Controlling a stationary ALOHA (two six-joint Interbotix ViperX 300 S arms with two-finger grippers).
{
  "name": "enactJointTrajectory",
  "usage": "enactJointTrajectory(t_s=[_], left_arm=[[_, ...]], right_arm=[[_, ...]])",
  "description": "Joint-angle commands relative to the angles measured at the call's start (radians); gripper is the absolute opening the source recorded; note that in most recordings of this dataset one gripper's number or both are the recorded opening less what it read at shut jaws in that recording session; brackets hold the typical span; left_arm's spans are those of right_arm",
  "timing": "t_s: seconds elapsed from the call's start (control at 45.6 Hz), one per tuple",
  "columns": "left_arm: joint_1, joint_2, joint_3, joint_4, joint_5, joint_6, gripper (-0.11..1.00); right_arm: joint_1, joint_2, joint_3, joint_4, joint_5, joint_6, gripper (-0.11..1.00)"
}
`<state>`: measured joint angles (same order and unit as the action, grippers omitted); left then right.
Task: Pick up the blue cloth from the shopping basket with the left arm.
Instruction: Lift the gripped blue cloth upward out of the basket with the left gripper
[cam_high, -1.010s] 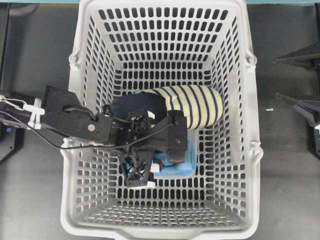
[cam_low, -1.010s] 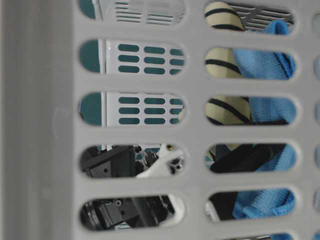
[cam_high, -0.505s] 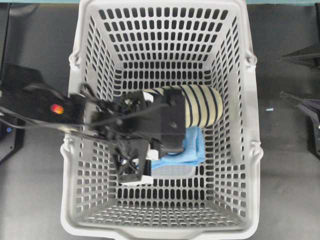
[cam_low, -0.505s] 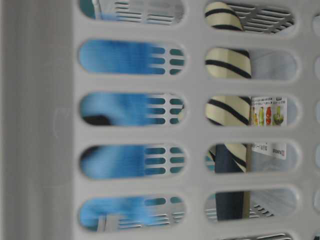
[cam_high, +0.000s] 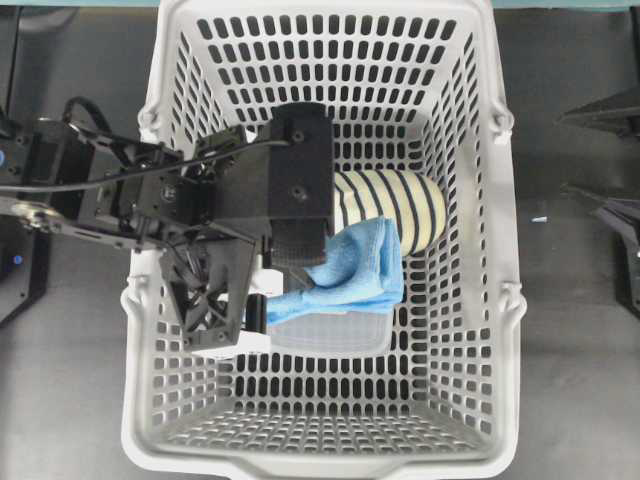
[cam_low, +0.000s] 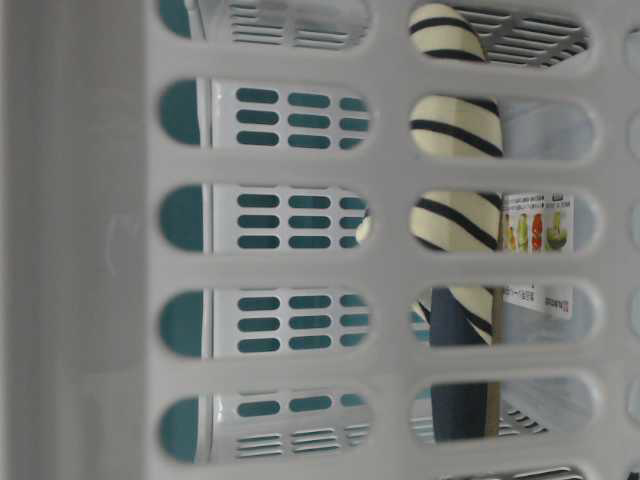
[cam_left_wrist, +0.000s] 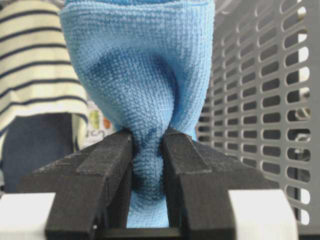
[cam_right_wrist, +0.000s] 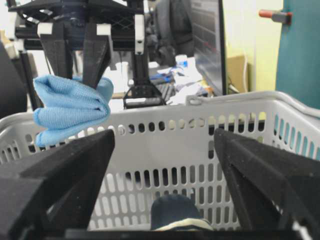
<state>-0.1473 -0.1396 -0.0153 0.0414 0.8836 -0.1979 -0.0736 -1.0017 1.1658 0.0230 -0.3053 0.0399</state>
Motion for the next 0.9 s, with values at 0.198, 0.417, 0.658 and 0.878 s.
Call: enactJointTrajectory(t_s=[0.198,0.417,0.658,0.878], left_arm=[[0.003,-0.020,-0.021,0.003,0.000,0.002,0.16],[0.005,-0.018,-0.021,0.003,0.002,0.002,0.15],[0.003,-0.018,-0.021,0.003,0.009,0.002,0.16],[0.005,-0.017,-0.021,0.003,0.035,0.002,0.16]], right_arm=[[-0.003,0.005,-0.008,0.003,-0.011,0.002,0.78],[-0.002,0.005,-0.008,0.005,-0.011,0.002,0.78],[-0.002,0.005,-0.008,0.005,-0.011,0.002,0.78],[-0.002,0.005,-0.008,0.005,-0.008,0.002,0.78]])
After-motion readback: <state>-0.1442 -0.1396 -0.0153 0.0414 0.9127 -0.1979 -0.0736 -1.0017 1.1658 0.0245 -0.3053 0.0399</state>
